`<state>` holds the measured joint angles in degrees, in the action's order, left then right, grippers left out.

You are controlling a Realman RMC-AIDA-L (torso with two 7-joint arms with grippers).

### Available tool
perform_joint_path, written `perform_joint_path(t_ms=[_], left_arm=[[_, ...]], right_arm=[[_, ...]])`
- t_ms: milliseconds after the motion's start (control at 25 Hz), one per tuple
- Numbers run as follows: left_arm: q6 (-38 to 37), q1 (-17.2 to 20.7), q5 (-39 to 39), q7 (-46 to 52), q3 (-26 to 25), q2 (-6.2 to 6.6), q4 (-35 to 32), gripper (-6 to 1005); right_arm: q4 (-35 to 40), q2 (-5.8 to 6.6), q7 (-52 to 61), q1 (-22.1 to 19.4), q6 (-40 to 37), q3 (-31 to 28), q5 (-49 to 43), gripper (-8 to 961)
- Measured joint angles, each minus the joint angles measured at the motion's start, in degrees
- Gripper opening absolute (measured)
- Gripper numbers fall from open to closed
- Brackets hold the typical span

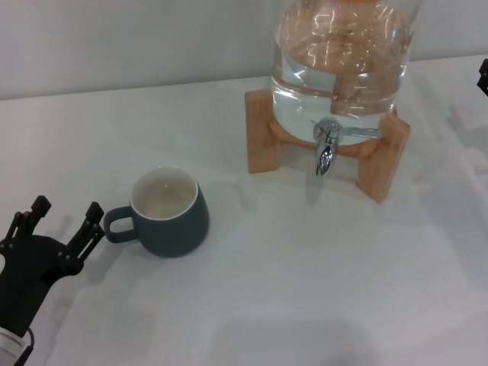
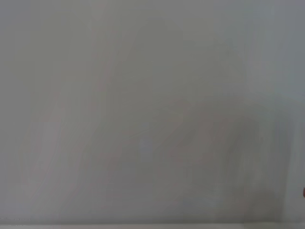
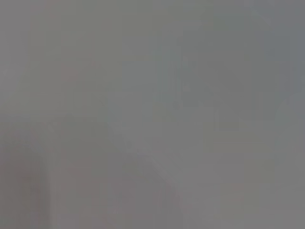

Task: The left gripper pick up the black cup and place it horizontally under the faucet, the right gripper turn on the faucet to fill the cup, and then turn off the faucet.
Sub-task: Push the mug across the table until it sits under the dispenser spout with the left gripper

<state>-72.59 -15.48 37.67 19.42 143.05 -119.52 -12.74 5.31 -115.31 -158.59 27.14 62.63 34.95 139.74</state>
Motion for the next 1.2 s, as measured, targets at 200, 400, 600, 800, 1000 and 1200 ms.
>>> perform_joint_path(t_ms=[200, 400, 600, 800, 1000, 1200], left_arm=[[0.2, 0.3, 0.0, 0.0, 1.1, -0.02, -0.3, 881], [0.3, 0.2, 0.0, 0.0, 1.7, -0.02, -0.6, 881], [0.9, 0.4, 0.0, 0.0, 1.9, -0.01, -0.6, 881], [3.1, 0.6, 0.0, 0.1, 2.6, -0.01, -0.7, 882], [5.4, 0.0, 0.2, 0.3, 2.7, -0.01, -0.8, 882], [6.6, -0.9, 0.4, 0.7, 2.6, 0.07, -0.6, 882]], right_arm=[[0.5, 0.00, 0.0, 0.6, -2.2, 0.0, 0.0, 842], [0.8, 0.00, -0.1, 1.0, -3.7, 0.0, 0.0, 842], [0.8, 0.00, 0.0, 1.1, -3.9, 0.0, 0.0, 841], [0.8, 0.00, -0.1, 1.4, -3.9, 0.1, 0.0, 841], [0.8, -0.01, -0.1, 2.0, -3.9, 0.5, 0.0, 841], [0.8, -0.08, -0.1, 2.6, -3.7, 0.7, 0.0, 841]])
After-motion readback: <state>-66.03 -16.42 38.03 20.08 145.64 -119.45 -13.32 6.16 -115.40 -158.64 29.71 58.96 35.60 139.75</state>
